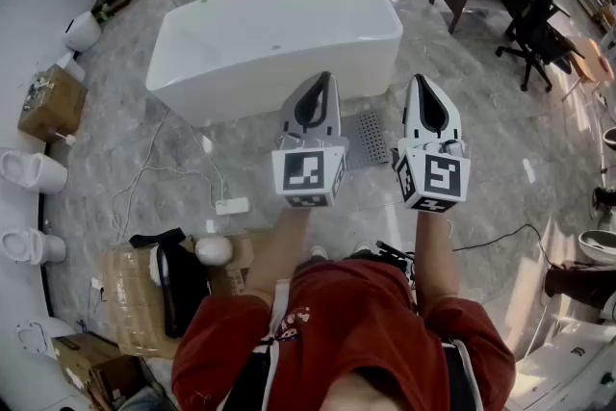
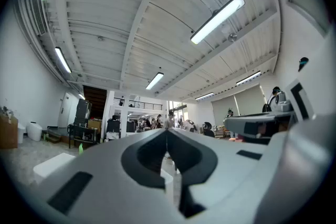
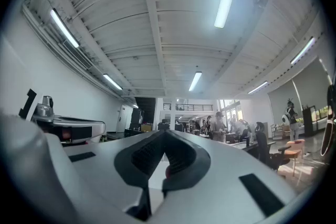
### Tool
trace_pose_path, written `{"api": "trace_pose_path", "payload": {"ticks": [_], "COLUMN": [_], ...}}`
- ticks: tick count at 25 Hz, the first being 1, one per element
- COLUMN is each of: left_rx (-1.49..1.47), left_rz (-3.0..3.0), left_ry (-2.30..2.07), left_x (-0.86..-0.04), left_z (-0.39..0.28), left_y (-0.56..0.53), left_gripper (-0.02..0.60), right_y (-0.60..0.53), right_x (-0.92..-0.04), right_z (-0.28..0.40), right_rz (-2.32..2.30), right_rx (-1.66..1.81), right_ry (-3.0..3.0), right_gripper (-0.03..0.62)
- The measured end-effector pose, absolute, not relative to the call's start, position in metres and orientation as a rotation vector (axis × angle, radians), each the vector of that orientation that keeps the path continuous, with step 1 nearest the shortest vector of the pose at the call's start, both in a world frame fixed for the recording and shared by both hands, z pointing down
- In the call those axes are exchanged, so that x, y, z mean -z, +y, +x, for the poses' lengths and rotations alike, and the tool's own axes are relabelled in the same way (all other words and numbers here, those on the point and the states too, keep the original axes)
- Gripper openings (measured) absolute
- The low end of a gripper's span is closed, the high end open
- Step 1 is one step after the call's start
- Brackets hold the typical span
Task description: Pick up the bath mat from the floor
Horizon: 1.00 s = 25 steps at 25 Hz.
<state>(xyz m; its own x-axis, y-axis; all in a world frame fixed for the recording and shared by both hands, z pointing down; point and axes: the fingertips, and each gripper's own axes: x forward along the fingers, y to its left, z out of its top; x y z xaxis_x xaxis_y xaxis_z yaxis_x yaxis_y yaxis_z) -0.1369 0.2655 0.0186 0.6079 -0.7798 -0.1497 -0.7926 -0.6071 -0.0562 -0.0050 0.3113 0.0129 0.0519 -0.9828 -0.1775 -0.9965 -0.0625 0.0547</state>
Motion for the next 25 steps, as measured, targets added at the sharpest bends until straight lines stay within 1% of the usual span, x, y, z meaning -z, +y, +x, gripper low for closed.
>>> {"api": "trace_pose_path", "payload": {"ticks": [19,25], "left_rx": [-0.152,-0.138], "left_rz": [-2.682,-2.688], "left_ry": [1.36,1.357], "left_x": [-0.034,-0.038], "left_z": [-0.095,-0.067], "left_y": [0.256,0.258], "left_gripper": [0.017,0.017], "right_y": [0.305,0.303], "right_x": [-0.026,-0.03], "right_z": [0.046,0.073], "right_rz": [-2.187,-2.175], "right_rx": [-0.187,-0.18], "right_ry": [2.061,2.067], "right_gripper": [0.011,0.012]}}
